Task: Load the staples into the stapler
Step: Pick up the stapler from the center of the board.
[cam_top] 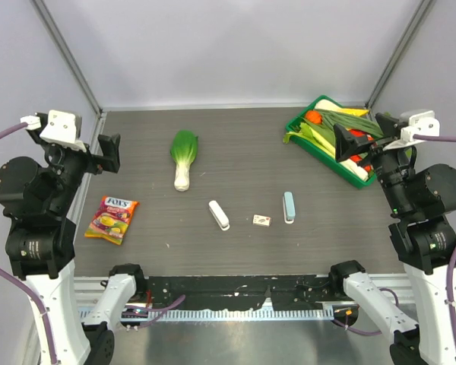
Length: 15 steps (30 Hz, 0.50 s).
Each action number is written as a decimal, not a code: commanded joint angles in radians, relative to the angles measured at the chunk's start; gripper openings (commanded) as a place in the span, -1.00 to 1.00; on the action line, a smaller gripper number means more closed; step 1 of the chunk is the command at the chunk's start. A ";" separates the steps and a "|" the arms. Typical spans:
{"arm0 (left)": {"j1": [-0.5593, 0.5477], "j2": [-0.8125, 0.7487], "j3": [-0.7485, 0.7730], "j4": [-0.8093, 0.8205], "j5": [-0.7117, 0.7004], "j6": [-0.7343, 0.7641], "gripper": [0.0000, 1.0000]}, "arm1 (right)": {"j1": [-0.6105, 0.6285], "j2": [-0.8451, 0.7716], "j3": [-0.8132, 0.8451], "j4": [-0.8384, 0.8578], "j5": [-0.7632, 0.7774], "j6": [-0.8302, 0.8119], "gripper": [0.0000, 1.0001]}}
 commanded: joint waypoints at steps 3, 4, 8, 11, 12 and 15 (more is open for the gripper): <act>0.003 0.013 0.013 0.002 0.082 0.046 0.99 | -0.002 0.003 -0.015 0.038 -0.014 -0.032 0.93; 0.003 0.014 0.010 0.004 0.093 0.050 1.00 | -0.002 0.001 -0.031 0.041 -0.025 -0.057 0.93; 0.003 0.018 -0.027 0.019 0.122 0.069 1.00 | 0.006 0.006 -0.140 0.036 -0.106 -0.224 0.93; 0.003 0.015 -0.076 0.030 0.134 0.097 1.00 | 0.004 -0.002 -0.246 0.049 -0.120 -0.240 0.93; 0.005 0.013 -0.094 0.030 0.143 0.135 0.99 | 0.003 -0.006 -0.297 0.046 -0.149 -0.243 0.93; 0.003 0.010 -0.183 0.040 0.171 0.227 1.00 | 0.004 -0.025 -0.375 0.030 -0.197 -0.255 0.93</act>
